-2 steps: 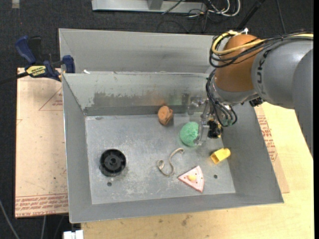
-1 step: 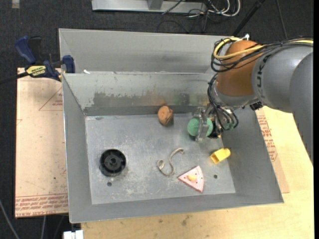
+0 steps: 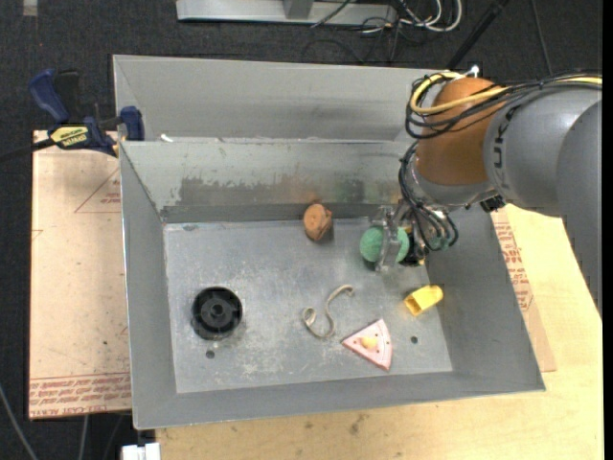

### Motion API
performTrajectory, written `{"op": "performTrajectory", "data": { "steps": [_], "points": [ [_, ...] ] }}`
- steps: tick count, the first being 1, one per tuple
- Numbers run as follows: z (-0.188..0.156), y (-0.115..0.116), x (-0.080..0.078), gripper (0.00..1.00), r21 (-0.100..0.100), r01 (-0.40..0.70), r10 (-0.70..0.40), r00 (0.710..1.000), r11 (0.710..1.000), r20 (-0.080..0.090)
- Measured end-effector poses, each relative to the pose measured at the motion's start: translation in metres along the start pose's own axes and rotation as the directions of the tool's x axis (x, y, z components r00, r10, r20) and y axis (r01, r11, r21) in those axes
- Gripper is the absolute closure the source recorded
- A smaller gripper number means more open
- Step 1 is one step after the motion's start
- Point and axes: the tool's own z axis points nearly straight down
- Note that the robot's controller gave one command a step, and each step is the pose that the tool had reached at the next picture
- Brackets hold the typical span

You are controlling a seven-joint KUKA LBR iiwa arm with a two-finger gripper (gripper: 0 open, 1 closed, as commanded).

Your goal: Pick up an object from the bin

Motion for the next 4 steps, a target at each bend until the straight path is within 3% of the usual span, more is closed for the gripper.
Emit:
{"op": "performTrajectory", "data": {
  "steps": [1,3,4],
  "points": [
    [-0.047,-0.006,0.014,1.00,-0.001,-0.010,0.010,1.000,1.000,-0.007],
    [-0.185,-0.008,0.010,1.00,0.000,-0.024,0.024,1.000,1.000,0.000],
    [-0.173,-0.014,0.010,1.00,0.002,-0.018,0.018,1.000,1.000,0.016]
  ]
}}
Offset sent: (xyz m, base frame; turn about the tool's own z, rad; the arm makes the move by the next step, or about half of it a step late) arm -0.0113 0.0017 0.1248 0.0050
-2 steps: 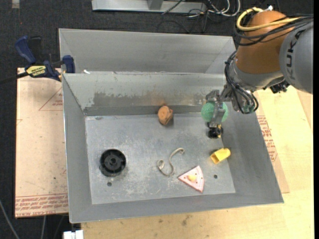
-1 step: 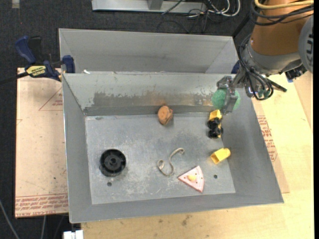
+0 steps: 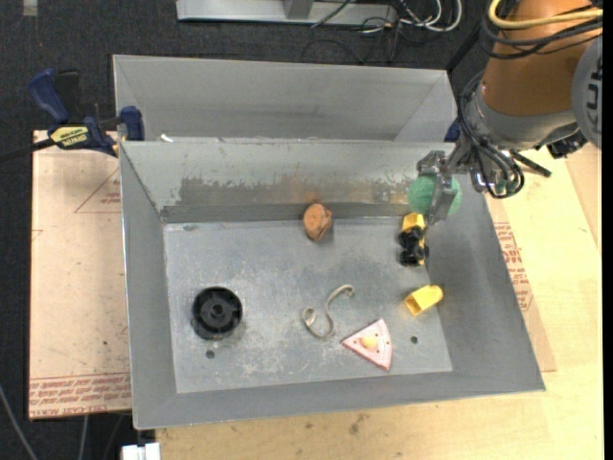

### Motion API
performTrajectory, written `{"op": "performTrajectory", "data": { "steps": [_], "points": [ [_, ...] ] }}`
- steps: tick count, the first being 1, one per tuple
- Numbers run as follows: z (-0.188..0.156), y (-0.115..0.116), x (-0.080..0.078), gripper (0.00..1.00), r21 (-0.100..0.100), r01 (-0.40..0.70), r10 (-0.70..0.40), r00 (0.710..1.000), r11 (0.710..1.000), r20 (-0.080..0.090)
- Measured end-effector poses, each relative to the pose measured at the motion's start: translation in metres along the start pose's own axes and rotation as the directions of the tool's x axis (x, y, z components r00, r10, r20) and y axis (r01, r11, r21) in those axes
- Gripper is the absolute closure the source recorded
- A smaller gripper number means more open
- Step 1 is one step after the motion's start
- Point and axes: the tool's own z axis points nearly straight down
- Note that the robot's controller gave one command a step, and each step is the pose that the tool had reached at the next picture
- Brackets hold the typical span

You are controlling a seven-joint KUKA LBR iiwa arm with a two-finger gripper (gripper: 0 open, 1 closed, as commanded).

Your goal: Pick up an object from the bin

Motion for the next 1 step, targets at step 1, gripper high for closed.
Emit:
{"op": "performTrajectory", "data": {
  "steps": [1],
  "points": [
    [0.0657,0.0005,0.0093,1.00,-0.002,0.057,-0.057,0.998,0.998,-0.012]
  ]
}}
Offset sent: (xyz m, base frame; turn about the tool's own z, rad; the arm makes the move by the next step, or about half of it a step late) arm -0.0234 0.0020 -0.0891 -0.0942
